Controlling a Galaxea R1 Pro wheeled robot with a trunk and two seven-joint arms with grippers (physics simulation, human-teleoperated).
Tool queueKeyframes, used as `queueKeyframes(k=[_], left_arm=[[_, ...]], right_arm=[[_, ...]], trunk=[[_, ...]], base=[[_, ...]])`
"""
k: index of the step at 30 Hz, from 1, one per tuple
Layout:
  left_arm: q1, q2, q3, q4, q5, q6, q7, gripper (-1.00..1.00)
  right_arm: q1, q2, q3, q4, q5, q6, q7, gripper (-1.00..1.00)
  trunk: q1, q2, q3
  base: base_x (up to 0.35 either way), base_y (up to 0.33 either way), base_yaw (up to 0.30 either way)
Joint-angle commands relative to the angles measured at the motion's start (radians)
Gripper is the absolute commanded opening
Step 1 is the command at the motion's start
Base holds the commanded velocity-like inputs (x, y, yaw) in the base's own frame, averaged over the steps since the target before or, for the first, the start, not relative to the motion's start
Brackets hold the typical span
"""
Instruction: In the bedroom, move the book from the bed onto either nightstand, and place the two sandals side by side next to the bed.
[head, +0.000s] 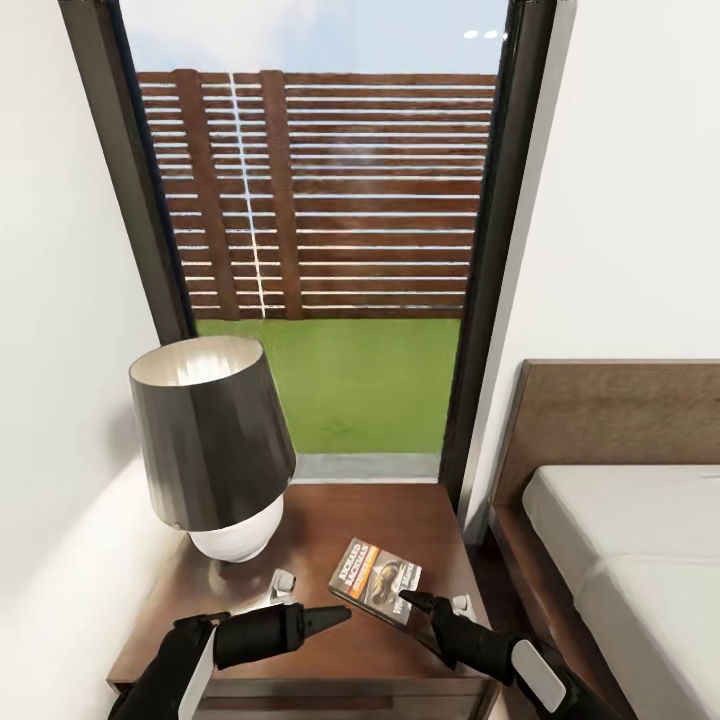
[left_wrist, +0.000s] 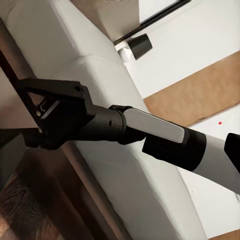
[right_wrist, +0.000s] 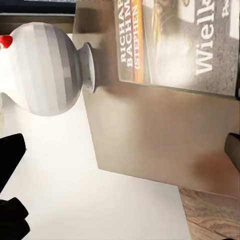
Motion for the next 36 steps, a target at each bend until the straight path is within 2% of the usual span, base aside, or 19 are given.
queueKeyframes(k=[1, 6, 10, 36], left_arm=[[0.0, -0.001, 0.003, 0.0, -0.002, 0.011, -0.004, 1.0], [0.0, -0.001, 0.003, 0.0, -0.002, 0.011, -0.005, 1.0], [0.0, -0.001, 0.003, 0.0, -0.002, 0.011, -0.005, 1.0], [0.0, -0.001, 0.001, 0.0, -0.002, 0.011, -0.004, 1.0]], right_arm=[[0.0, -0.001, 0.005, 0.0, -0.007, 0.003, 0.0, 1.0], [0.0, -0.001, 0.005, -0.001, -0.007, 0.001, 0.0, 1.0], [0.0, -0.001, 0.006, -0.001, -0.007, 0.002, 0.0, 1.0], [0.0, -0.001, 0.009, -0.001, -0.008, 0.002, 0.0, 1.0]], trunk=[[-0.004, 0.007, 0.002], [-0.023, 0.042, 0.018], [-0.023, 0.042, 0.018], [-0.123, 0.224, 0.099]], base=[[0.0, 0.0, 0.0], [0.0, 0.0, 0.0], [0.0, 0.0, 0.0], [0.0, 0.0, 0.0]])
